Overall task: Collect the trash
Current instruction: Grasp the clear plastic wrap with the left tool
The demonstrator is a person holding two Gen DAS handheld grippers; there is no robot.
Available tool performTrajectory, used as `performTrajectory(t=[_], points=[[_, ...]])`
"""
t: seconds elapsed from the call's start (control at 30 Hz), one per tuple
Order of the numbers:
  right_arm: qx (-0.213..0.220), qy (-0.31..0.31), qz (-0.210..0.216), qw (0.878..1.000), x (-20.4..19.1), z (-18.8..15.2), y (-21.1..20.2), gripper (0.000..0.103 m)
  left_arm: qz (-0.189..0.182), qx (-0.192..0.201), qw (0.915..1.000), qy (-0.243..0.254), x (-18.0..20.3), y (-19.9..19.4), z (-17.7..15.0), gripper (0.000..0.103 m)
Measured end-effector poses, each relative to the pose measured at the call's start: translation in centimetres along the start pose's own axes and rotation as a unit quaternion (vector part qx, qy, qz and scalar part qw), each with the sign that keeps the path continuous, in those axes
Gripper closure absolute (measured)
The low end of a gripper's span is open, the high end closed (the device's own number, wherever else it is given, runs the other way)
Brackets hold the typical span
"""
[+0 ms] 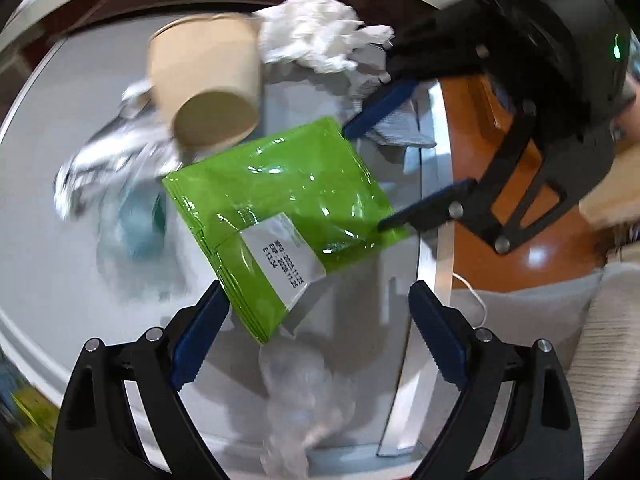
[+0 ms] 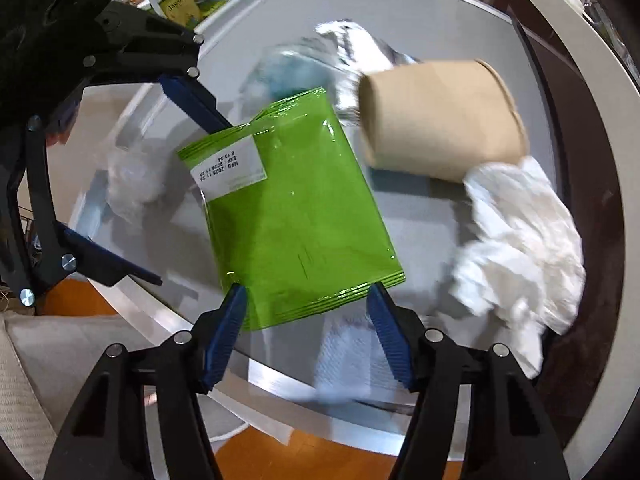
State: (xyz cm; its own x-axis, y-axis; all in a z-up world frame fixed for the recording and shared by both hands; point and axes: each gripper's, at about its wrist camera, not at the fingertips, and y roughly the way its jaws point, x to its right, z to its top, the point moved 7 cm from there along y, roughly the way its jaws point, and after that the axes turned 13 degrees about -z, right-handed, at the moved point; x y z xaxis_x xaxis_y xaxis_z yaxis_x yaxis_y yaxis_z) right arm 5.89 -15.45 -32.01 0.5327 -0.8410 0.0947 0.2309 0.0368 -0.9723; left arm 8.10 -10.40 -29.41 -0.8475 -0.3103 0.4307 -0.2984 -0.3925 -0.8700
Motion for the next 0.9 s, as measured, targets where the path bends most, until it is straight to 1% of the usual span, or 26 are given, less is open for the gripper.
performTrajectory(t=[0.1, 0.13, 0.2, 0.27, 0.3, 0.33, 0.37, 0.4, 0.47, 0.53, 0.63, 0.67, 0.7, 0.77, 0.8, 0.83, 0.87, 0.9], points=[[0.009, -0.005, 0.028, 1.000, -1.9, 0.9, -0.1, 0.041, 0.001, 0.013, 0.9993, -0.034, -1.0, -0.7, -1.6, 0.011], [0.010, -0.009, 0.031, 0.999, -2.3, 1.1, -0.2, 0.041, 0.001, 0.016, 0.9989, -0.044, -1.4, -0.9, -1.8, 0.011], [0.014, -0.019, 0.012, 1.000, -2.7, 1.4, -0.6, 0.042, 0.012, 0.027, 0.9977, -0.062, -1.9, -1.6, -2.3, 0.011], [0.022, -0.013, -0.003, 1.000, -2.1, 1.6, -1.7, 0.040, 0.020, 0.044, 0.9966, -0.066, -1.8, -2.5, -2.5, 0.011], [0.029, -0.003, -0.012, 1.000, -1.2, 1.5, -2.7, 0.039, 0.031, 0.051, 0.9961, -0.065, -2.0, -3.2, -2.4, 0.011], [0.033, 0.001, -0.019, 0.999, -0.7, 1.3, -3.3, 0.031, 0.043, 0.058, 0.9955, -0.061, -1.9, -3.8, -2.3, 0.011], [0.040, 0.003, -0.033, 0.999, 0.0, 1.1, -4.2, 0.024, 0.047, 0.061, 0.9953, -0.059, -1.7, -4.2, -2.4, 0.011], [0.044, 0.002, -0.043, 0.998, 0.3, 0.8, -4.7, 0.023, 0.055, 0.060, 0.9949, -0.058, -1.5, -4.8, -2.3, 0.011], [0.047, -0.004, -0.060, 0.997, 1.4, -0.1, -5.7, 0.023, 0.073, 0.054, 0.9943, -0.056, -1.0, -5.3, -2.7, 0.011], [0.052, -0.001, -0.071, 0.996, 1.1, -1.3, -6.8, 0.023, 0.089, 0.056, 0.9927, -0.060, -0.4, -5.4, -3.0, 0.011], [0.054, -0.003, -0.086, 0.995, 1.2, -2.3, -6.4, 0.023, 0.091, 0.074, 0.9903, -0.075, 0.6, -5.4, -4.2, 0.011], [0.050, -0.005, -0.086, 0.995, 1.6, -1.8, -6.9, 0.023, 0.093, 0.073, 0.9895, -0.083, 0.6, -5.1, -4.8, 0.011], [0.045, -0.006, -0.086, 0.995, 1.7, -2.0, -6.1, 0.023, 0.096, 0.070, 0.9885, -0.093, 0.0, -4.9, -5.8, 0.011], [0.041, -0.027, -0.090, 0.995, 1.3, -2.2, -5.3, 0.023, 0.100, 0.067, 0.9871, -0.106, 0.1, -3.5, -6.1, 0.011], [0.037, -0.041, -0.095, 0.994, 1.2, -2.6, -5.3, 0.023, 0.102, 0.069, 0.9862, -0.111, 0.2, -2.9, -6.2, 0.013], [0.033, -0.054, -0.099, 0.993, 1.6, -2.7, -5.0, 0.023, 0.104, 0.070, 0.9850, -0.119, 0.1, -2.3, -6.3, 0.023], [0.030, -0.064, -0.105, 0.992, 1.5, -2.8, -5.0, 0.023, 0.102, 0.069, 0.9842, -0.127, 0.1, -1.8, -6.4, 0.028], [0.027, -0.071, -0.111, 0.991, 1.5, -3.0, -5.1, 0.023, 0.101, 0.068, 0.9826, -0.140, -0.3, -1.2, -6.5, 0.037]])
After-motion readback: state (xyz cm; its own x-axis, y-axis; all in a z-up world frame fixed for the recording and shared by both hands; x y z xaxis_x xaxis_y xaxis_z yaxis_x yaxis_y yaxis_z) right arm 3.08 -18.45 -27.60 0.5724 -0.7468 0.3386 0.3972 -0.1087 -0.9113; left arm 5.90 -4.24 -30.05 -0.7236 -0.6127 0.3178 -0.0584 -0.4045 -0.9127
